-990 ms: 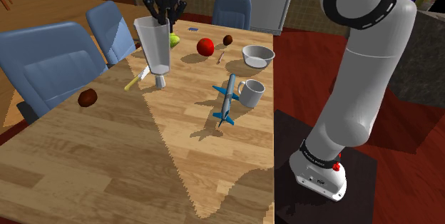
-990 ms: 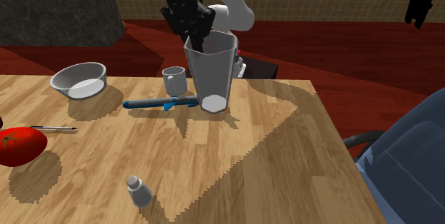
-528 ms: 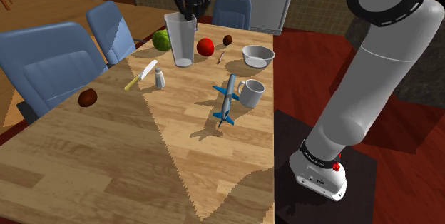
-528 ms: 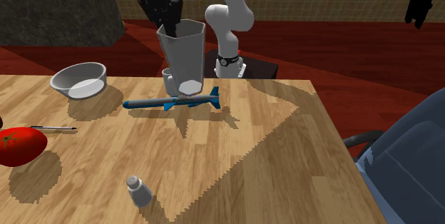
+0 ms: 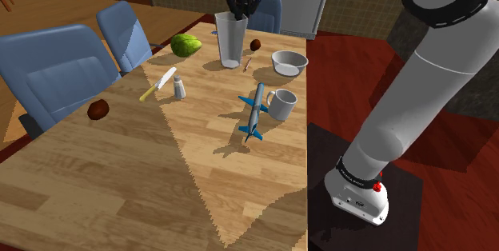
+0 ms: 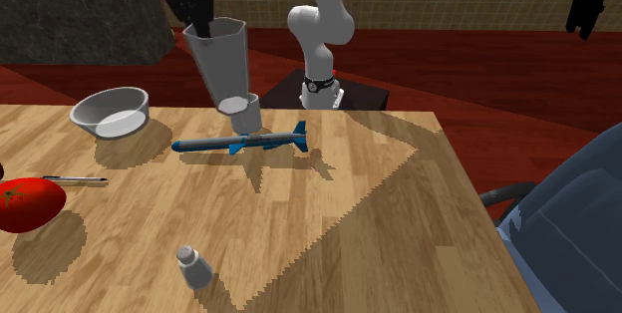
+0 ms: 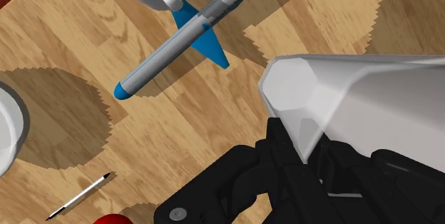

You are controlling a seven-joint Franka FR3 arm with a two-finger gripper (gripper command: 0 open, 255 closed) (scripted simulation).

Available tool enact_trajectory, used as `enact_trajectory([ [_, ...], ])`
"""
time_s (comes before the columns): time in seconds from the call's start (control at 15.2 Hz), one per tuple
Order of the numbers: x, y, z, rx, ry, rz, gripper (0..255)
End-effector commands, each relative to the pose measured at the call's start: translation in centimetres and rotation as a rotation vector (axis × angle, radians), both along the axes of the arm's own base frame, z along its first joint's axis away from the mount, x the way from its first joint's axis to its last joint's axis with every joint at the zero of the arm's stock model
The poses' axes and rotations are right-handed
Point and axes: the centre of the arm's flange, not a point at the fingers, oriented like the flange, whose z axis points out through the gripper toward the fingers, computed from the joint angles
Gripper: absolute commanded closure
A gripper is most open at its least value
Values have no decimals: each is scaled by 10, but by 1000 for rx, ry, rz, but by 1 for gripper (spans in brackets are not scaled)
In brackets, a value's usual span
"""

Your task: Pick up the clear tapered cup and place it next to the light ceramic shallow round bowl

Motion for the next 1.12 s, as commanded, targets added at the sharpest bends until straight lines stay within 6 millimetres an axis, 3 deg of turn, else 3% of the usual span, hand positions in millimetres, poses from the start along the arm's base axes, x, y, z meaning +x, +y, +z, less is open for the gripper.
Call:
enact_trajectory([
  [0.0,-7,-25,2,0,-1,2,255],
  [1.06,-56,-230,3,0,-1,2,255],
])
